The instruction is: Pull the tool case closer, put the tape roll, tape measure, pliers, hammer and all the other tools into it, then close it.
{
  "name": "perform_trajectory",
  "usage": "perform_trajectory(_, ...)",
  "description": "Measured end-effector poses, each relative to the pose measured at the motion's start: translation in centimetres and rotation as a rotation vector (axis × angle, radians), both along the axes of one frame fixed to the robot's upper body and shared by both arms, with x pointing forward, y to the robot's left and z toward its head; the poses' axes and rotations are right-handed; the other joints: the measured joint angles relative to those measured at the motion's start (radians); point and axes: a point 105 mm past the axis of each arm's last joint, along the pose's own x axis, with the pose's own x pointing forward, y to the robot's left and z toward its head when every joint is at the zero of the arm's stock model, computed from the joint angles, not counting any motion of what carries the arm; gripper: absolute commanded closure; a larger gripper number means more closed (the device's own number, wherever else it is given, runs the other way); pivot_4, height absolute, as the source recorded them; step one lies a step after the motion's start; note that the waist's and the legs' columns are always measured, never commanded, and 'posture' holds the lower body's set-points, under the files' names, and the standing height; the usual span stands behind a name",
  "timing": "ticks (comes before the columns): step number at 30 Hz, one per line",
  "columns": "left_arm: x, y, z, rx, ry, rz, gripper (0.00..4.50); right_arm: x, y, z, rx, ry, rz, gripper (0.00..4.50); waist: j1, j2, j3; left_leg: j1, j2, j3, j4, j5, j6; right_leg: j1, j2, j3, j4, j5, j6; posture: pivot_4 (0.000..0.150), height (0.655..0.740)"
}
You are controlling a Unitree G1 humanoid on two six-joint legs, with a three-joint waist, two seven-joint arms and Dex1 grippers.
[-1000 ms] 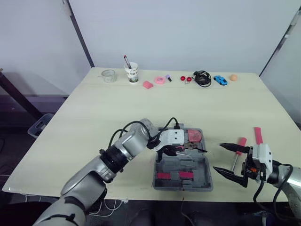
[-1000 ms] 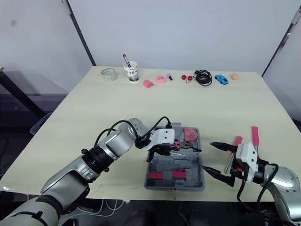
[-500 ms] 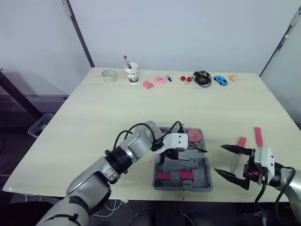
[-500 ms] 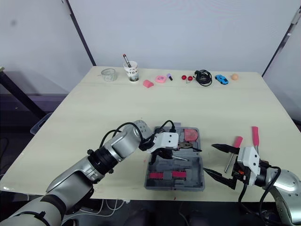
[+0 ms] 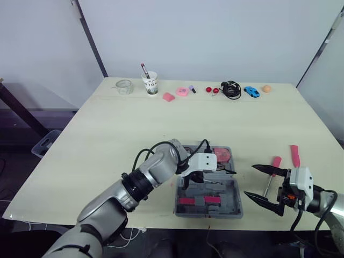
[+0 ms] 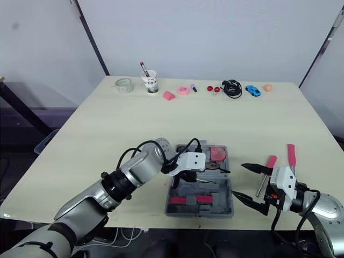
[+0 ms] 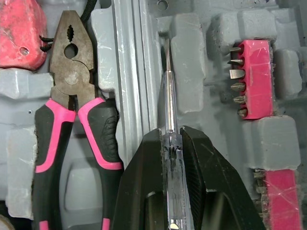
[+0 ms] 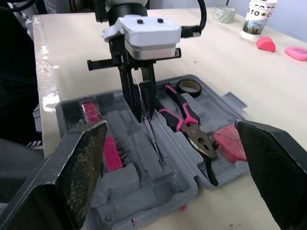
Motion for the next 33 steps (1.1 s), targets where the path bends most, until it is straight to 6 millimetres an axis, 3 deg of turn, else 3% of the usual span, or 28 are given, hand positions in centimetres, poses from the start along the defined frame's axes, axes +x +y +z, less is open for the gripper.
perform_trajectory(33, -0.81, -0.42, -0.09, 0.014, 0.022, 0.075, 4.47, -0.04, -0.02, -0.24, -0.008, 0.019, 0.006, 0.00, 0.000, 0.000, 0.000, 0.000, 0.000, 0.000, 0.000, 0.000, 0.000, 0.000, 0.000, 0.000, 0.000, 0.000, 0.000, 0.150, 0.7400)
